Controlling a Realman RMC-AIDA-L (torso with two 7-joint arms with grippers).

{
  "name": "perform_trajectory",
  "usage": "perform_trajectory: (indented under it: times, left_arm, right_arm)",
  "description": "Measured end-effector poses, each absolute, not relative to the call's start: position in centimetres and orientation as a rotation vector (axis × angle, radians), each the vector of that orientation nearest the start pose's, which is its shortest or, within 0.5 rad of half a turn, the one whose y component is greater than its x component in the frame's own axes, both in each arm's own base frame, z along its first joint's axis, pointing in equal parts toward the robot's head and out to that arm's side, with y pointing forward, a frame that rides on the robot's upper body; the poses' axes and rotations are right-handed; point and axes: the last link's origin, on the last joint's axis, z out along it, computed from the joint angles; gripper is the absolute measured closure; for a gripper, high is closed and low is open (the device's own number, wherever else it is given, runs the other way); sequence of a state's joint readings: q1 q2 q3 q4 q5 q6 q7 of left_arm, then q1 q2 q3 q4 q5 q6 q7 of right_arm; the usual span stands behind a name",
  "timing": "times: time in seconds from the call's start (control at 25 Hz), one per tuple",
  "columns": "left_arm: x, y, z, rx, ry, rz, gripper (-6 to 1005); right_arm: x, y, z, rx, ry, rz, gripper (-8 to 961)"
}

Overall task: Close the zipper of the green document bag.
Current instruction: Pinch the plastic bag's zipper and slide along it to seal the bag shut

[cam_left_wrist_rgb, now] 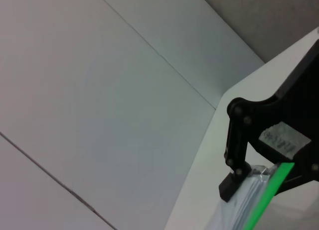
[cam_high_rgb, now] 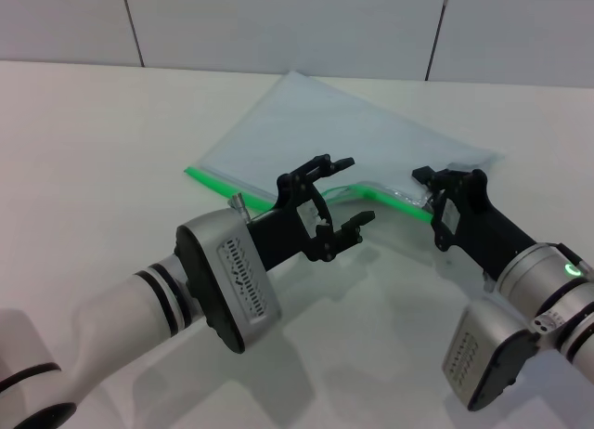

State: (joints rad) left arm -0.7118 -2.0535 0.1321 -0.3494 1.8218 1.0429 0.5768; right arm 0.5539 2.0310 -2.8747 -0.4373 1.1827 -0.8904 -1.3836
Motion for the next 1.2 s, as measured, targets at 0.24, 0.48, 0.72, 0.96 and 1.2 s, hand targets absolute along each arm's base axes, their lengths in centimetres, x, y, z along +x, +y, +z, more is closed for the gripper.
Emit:
perform_trajectory:
  times: [0.24,0.48,0.72,0.96,1.2]
  left_arm:
    - [-22.54,33.20,-12.07,-2.170,0.569,-0.315,351]
    - [-22.36,33.31,-11.93,-2.147,0.602,-0.307,372]
    - [-22.33,33.20,-12.02,-2.134,0.660,-0.283,392]
    - [-22.33,33.16,-12.05,-2.126,0.687,-0.270,444]
    - [-22.37,33.03,-12.12,-2.120,0.702,-0.262,687]
  right_arm:
    - [25.98,32.74,-10.79,-1.882,-0.940,-0.209,905]
    - [25.76,32.48,-11.09,-1.886,-0.966,-0.198,905]
    - [25.82,32.46,-11.13,-1.890,-0.966,-0.201,905]
    - [25.89,32.45,-11.15,-1.893,-0.966,-0.205,906]
    - [25.95,32.46,-11.14,-1.894,-0.967,-0.208,906]
